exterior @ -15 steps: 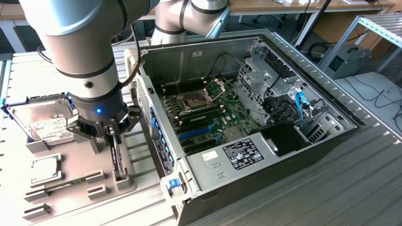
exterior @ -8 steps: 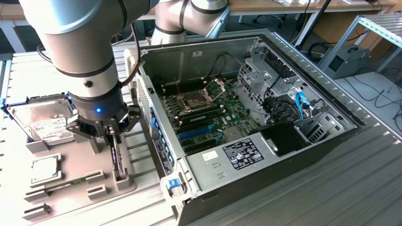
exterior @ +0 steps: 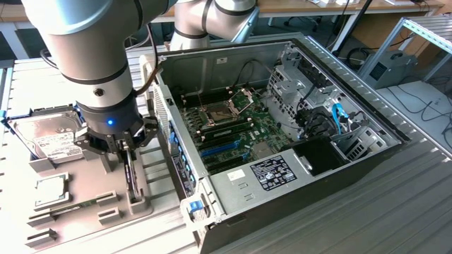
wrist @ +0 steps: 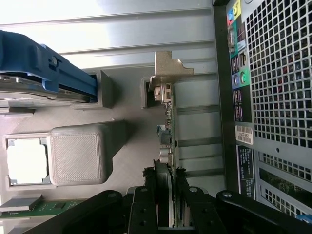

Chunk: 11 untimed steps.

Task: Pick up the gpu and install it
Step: 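Pick up the gpu and move the gpu toward the slot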

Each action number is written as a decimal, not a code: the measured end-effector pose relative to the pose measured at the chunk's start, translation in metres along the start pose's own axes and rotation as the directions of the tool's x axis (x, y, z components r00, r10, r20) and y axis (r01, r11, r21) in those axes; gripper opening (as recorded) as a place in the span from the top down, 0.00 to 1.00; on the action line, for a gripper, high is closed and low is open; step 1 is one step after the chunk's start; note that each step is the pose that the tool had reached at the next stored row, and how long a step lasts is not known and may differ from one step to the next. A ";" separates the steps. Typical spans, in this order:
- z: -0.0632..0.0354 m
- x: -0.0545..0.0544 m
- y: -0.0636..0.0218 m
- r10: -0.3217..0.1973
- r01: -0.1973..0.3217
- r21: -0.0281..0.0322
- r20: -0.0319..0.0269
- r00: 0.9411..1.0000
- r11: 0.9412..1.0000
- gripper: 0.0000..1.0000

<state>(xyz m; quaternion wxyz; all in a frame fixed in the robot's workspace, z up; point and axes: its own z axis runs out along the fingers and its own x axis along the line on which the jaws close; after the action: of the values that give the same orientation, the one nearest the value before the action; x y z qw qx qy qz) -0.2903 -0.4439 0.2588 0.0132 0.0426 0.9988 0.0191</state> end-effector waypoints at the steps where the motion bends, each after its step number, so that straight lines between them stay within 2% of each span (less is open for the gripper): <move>1: -0.0004 0.000 0.0000 0.000 0.000 0.000 0.000 1.000 1.000 0.73; 11: -0.0054 0.000 0.0002 0.000 0.000 0.000 0.000 1.000 1.000 0.73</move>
<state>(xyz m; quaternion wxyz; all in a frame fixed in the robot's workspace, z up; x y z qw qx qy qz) -0.2903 -0.4440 0.2642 0.0132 0.0426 0.9988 0.0192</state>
